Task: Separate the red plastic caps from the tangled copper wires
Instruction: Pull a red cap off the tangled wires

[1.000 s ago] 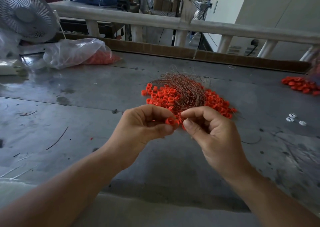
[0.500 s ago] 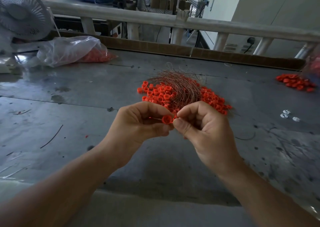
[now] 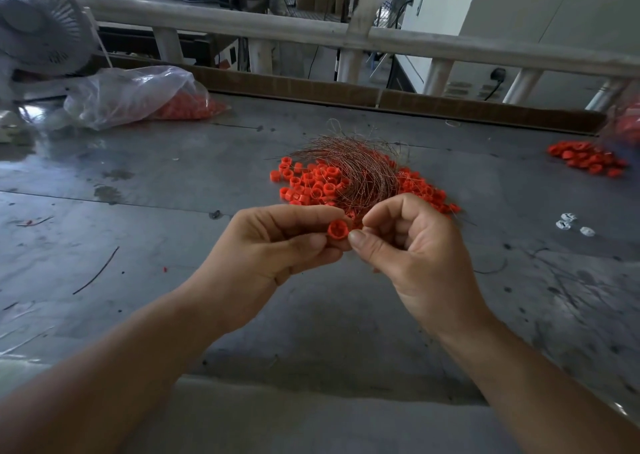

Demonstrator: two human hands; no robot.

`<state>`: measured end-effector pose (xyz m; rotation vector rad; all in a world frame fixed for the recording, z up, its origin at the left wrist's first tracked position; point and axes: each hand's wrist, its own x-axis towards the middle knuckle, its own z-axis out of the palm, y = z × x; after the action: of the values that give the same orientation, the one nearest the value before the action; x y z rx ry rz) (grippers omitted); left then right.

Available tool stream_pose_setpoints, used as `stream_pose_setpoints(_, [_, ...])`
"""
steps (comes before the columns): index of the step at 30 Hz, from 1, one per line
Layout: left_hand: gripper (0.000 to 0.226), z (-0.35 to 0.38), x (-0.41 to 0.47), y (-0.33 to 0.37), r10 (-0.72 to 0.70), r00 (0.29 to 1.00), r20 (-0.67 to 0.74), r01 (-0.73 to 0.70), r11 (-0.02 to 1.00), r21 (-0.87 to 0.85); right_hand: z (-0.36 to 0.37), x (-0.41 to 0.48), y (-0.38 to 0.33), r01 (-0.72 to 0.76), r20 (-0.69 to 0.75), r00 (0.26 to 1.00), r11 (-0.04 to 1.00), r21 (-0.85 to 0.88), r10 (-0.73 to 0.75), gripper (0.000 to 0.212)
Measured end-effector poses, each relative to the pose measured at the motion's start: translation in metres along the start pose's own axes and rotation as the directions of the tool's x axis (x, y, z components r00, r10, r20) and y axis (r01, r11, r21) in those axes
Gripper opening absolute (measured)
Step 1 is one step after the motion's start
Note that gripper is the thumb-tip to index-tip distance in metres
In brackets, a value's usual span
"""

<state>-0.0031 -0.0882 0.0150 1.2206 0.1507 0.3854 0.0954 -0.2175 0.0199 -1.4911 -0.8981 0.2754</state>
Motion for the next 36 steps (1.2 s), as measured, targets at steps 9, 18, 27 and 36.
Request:
stream_pose_setpoints(9, [0.03,0.001,-0.001,0.001,-0.013,1.0,-0.015,0.013,1.0,0.004,-0.002,-0.001,-0.001,0.0,0.011,1.0,1.0,-0.011,0.0,0.023])
stream_pose_setpoints(18, [0.029,-0.001,-0.001,0.002,-0.014,1.0,-0.006,0.014,1.0,0.017,-0.003,-0.001,-0.001,0.004,0.015,1.0,1.0,-0.026,-0.003,0.022])
stream_pose_setpoints(27, [0.025,-0.004,-0.001,0.003,-0.03,0.998,0.064,0.03,1.0,0.0,-0.006,-0.001,-0.004,-0.008,0.062,0.998,1.0,0.005,0.008,0.026])
stream_pose_setpoints(36, [0.022,-0.009,-0.001,0.001,-0.022,0.974,0.226,0.042,0.996,-0.083,0.0,-0.003,-0.007,-0.235,0.137,0.968,0.951,0.201,0.211,0.029])
